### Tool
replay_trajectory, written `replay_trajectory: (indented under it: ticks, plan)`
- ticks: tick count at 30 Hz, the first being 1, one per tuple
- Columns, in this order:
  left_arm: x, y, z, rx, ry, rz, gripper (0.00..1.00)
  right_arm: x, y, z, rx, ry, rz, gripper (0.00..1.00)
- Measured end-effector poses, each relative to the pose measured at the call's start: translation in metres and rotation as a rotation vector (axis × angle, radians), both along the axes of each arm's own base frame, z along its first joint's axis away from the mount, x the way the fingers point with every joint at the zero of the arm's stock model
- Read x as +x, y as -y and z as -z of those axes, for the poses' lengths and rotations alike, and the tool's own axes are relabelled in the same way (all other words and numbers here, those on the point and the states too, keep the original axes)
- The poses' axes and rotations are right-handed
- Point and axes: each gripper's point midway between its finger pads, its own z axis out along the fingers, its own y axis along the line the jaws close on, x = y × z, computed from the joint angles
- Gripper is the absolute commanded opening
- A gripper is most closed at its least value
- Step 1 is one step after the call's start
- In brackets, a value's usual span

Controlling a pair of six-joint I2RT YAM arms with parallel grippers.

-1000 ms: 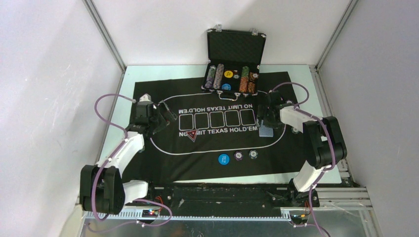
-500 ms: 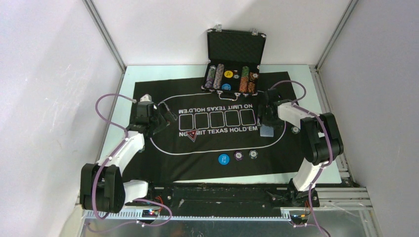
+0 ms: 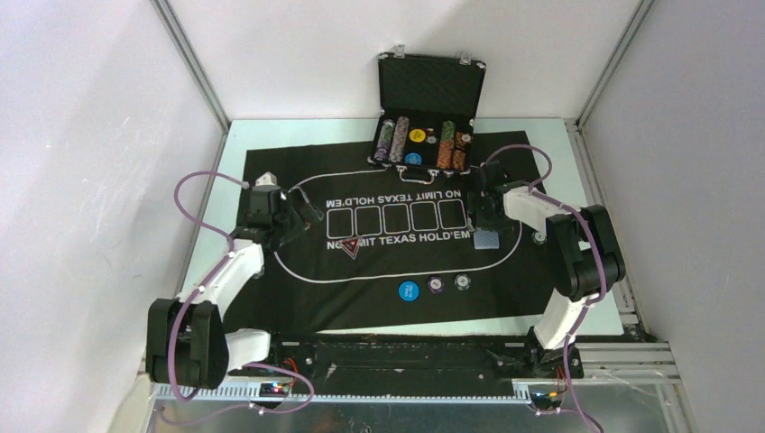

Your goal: Distribute texas hold em gaming equipment

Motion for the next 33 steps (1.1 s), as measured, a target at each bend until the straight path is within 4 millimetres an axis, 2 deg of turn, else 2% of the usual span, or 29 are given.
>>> replay_trajectory:
  ticks: [4,8,9,10,19,27,30,33]
  plan:
    - [0.000,0.000,0.000,0.003,0.000,-0.002,1.00,0.000,-0.006,0.000,0.006,0.002,-0.046,0.23]
    - [0.000,-0.001,0.000,0.003,-0.002,-0.003,1.00,-0.003,-0.022,0.000,0.057,-0.008,-0.102,0.08]
    - [0.000,-0.001,0.001,0.003,-0.003,-0.003,1.00,-0.005,-0.027,0.000,0.070,-0.011,-0.119,0.01]
    - [-0.001,-0.001,0.001,0.003,-0.004,-0.003,1.00,-0.006,-0.031,-0.001,0.082,-0.014,-0.133,0.00]
    - [-0.001,-0.001,0.001,0.005,-0.007,-0.004,1.00,-0.011,-0.077,-0.011,0.183,0.016,-0.252,0.00]
    - [-0.001,-0.001,0.001,0.002,-0.007,-0.003,1.00,-0.015,-0.097,-0.030,0.203,0.068,-0.316,0.00]
    - [-0.001,0.004,0.002,-0.018,-0.011,0.014,1.00,-0.022,-0.104,-0.029,0.195,0.057,-0.354,0.00]
    - [0.004,0.019,-0.001,-0.091,0.007,0.064,1.00,-0.031,-0.115,-0.031,0.184,0.041,-0.413,0.00]
